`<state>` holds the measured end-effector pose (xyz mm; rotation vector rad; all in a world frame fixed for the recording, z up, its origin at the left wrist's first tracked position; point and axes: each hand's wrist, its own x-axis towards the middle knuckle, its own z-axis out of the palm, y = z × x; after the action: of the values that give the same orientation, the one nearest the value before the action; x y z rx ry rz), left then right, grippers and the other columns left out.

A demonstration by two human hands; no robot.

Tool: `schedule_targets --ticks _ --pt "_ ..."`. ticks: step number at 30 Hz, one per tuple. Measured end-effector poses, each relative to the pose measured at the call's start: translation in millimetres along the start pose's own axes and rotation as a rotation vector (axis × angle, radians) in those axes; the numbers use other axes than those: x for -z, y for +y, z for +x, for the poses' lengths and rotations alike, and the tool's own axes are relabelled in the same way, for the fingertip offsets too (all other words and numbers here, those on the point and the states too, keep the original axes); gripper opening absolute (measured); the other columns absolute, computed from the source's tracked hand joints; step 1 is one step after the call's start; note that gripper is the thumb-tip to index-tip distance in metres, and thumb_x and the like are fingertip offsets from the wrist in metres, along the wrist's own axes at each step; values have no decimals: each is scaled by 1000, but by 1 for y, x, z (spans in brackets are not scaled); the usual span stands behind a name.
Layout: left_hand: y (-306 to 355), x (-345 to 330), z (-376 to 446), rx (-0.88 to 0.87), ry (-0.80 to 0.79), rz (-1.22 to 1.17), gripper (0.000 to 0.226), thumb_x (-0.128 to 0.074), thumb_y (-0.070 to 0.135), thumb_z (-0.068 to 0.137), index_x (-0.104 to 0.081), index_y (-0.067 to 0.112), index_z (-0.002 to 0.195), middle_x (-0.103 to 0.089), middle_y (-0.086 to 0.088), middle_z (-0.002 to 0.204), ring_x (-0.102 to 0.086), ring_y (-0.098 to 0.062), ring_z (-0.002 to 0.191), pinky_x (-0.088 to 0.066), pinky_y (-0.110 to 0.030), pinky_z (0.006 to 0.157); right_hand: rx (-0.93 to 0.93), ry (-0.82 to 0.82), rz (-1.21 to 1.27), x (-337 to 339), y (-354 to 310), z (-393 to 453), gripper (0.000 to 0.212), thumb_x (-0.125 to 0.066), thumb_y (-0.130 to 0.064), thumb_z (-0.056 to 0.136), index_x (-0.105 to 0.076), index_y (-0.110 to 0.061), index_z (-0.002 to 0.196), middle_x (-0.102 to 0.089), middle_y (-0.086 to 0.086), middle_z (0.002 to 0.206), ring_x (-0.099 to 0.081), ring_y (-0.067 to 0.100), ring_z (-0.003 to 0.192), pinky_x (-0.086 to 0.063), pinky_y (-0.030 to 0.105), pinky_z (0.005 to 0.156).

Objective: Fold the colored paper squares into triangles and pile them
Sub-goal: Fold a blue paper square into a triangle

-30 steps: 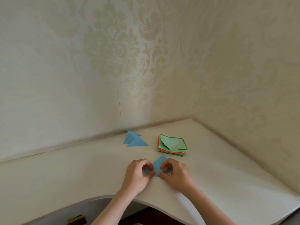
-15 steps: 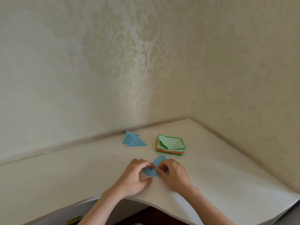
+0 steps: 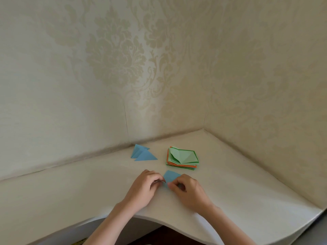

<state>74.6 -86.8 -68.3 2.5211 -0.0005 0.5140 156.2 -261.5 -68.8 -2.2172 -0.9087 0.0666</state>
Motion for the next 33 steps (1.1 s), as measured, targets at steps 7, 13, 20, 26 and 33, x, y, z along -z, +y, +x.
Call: schedule_targets --ticks 7,13,20,26,33 --pt "5 -10 9 139 39 -87 15 -64 24 90 -64 30 105 -55 11 83 -53 -5 74 -38 -11 69 -31 102 -83 -7 3 5 17 -63 -34 88 -69 -19 82 -55 -6 82 -46 6 68 -35 20 62" --pt "4 -22 14 164 95 -57 23 -68 29 86 -60 29 108 -55 13 80 -50 -5 83 -42 -20 74 -54 126 -91 -9 5 10 13 -69 -32 83 -66 -19 86 -55 -5 85 -48 7 69 -35 14 61" --pt "1 -22 16 191 88 -82 13 -71 21 83 -64 25 93 -55 10 84 -50 -8 83 -38 -15 72 -104 68 23 -4 7 12 38 -75 -19 78 -61 -21 114 -47 -2 101 -39 -8 68 -32 -1 66" --pt "4 -20 17 116 23 43 20 -60 7 89 -72 24 92 -56 7 94 -49 -10 92 -41 -19 79 -185 -44 74 21 12 14 53 -65 -9 74 -57 -31 121 -55 -4 92 -51 -2 55 -37 5 59" --pt "18 -13 10 -12 -41 356 34 -49 51 92 -64 26 109 -55 11 108 -47 -15 102 -40 -29 85 -120 12 -46 17 5 13 40 -55 -3 81 -66 -20 115 -59 -6 99 -45 -4 67 -34 1 62"
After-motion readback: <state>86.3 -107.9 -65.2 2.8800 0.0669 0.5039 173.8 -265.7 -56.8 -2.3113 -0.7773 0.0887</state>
